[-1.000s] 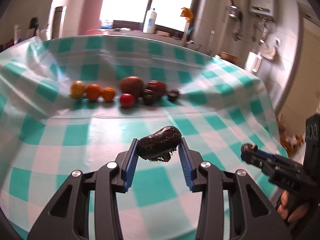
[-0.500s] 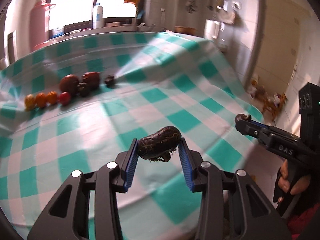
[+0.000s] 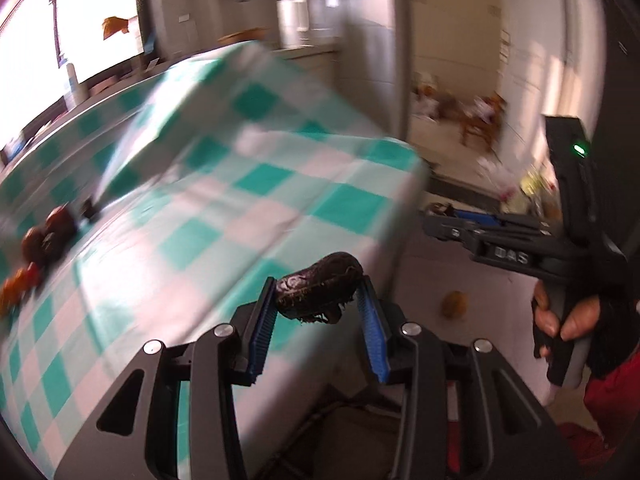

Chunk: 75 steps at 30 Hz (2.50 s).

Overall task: Organize fruits
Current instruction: 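Carry both dark brown fruits into the white box and open both tools, then move both open tools back over the fruit pile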

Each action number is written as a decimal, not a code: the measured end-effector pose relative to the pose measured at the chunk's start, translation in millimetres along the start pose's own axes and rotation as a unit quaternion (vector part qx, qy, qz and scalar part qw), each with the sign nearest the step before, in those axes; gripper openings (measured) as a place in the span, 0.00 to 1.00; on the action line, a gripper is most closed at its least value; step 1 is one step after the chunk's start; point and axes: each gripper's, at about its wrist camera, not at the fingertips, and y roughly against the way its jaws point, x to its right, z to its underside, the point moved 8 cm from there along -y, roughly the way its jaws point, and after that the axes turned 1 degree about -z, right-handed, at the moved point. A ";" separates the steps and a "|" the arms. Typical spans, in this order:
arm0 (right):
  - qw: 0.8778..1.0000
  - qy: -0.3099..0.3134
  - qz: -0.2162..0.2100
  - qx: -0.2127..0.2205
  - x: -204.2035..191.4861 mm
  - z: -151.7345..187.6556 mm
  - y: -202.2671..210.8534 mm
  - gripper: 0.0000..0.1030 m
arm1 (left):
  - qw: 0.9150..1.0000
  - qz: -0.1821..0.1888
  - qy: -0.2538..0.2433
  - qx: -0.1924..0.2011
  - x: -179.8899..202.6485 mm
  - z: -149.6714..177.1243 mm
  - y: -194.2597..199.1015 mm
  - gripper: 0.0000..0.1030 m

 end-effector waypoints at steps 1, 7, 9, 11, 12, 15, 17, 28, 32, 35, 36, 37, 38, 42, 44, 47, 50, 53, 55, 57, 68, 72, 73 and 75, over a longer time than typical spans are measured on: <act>1.000 -0.007 0.005 -0.002 8.3 1.9 0.1 0.41 | 1.000 0.006 -0.013 -0.003 9.4 -0.4 -3.2 0.39; 0.995 -0.043 0.076 -0.049 64.5 30.6 -14.0 0.41 | 0.990 0.065 -0.112 -0.049 84.3 16.5 -42.1 0.39; 0.991 -0.060 0.094 -0.076 79.9 42.5 -25.5 0.41 | 0.984 0.088 -0.131 -0.079 102.8 28.5 -59.3 0.39; 0.987 -0.078 0.104 -0.094 91.8 54.5 -36.0 0.41 | 0.977 0.108 -0.145 -0.114 118.1 43.3 -79.3 0.39; 0.985 -0.085 0.111 -0.104 96.8 59.2 -41.3 0.41 | 0.973 0.116 -0.151 -0.131 124.1 50.5 -87.9 0.39; 0.978 -0.106 0.129 -0.127 110.1 76.1 -56.1 0.41 | 0.961 0.134 -0.174 -0.171 139.3 71.7 -108.7 0.39; 0.975 -0.115 0.136 -0.136 115.1 84.0 -63.7 0.41 | 0.953 0.141 -0.194 -0.186 148.6 82.1 -117.8 0.39; 0.961 -0.155 0.177 -0.145 141.3 98.4 -76.8 0.42 | 0.931 0.191 -0.250 -0.187 180.9 109.8 -119.4 0.41; 0.960 -0.168 0.180 -0.131 144.8 93.9 -72.8 0.44 | 0.939 0.198 -0.227 -0.165 170.8 100.2 -114.3 0.61; 0.959 -0.186 0.186 -0.109 152.7 87.7 -63.6 0.58 | 0.949 0.192 -0.202 -0.149 162.8 97.4 -107.2 0.70; 0.958 -0.193 0.187 -0.099 154.9 84.8 -59.8 0.58 | 0.952 0.187 -0.196 -0.142 162.3 91.8 -108.0 0.72; 0.958 -0.200 0.188 -0.086 157.4 81.1 -55.1 0.58 | 0.958 0.178 -0.186 -0.125 155.4 84.7 -104.2 0.75; 0.957 -0.206 0.188 -0.075 160.2 78.1 -50.4 0.58 | 0.963 0.171 -0.178 -0.110 150.1 77.8 -100.6 0.77; 0.954 -0.239 0.179 -0.025 167.9 62.2 -30.3 0.60 | 0.982 0.131 -0.133 -0.013 120.7 40.7 -72.9 0.92; 0.959 -0.222 0.177 0.001 163.0 49.0 -18.8 0.60 | 0.989 0.110 -0.095 0.039 97.4 18.3 -52.3 0.98; 0.970 -0.176 0.161 0.042 141.0 25.9 -4.8 0.64 | 0.992 0.092 -0.041 0.070 63.4 -4.8 -36.9 0.98; 0.980 -0.124 0.129 0.085 105.6 2.9 7.1 0.69 | 0.994 0.061 0.018 0.088 19.3 -18.2 -18.8 0.98; 0.986 -0.060 0.105 0.119 62.5 -13.9 22.1 0.80 | 0.992 0.004 0.066 0.111 -34.5 -21.1 2.8 0.98; 0.986 -0.010 0.093 0.135 27.1 -26.4 27.5 0.86 | 0.988 -0.039 0.091 0.119 -76.2 -14.7 18.9 0.98; 0.988 0.032 0.077 0.134 -6.2 -36.2 25.1 0.86 | 0.982 -0.079 0.126 0.119 -125.6 -5.4 39.7 0.98; 0.974 0.206 -0.055 0.076 -213.5 -51.3 -29.7 0.86 | 0.916 -0.276 0.283 0.070 -346.1 107.9 117.9 0.98; 0.967 0.230 -0.106 0.043 -290.1 -48.0 -63.2 0.87 | 0.898 -0.312 0.307 0.048 -399.3 132.4 120.4 0.98; 0.965 0.234 -0.110 0.035 -302.3 -47.9 -71.4 0.89 | 0.892 -0.308 0.328 0.041 -416.2 139.9 118.3 0.98; 0.961 0.249 -0.116 0.014 -331.7 -48.6 -95.6 0.96 | 0.878 -0.301 0.370 0.039 -438.5 151.9 120.4 0.98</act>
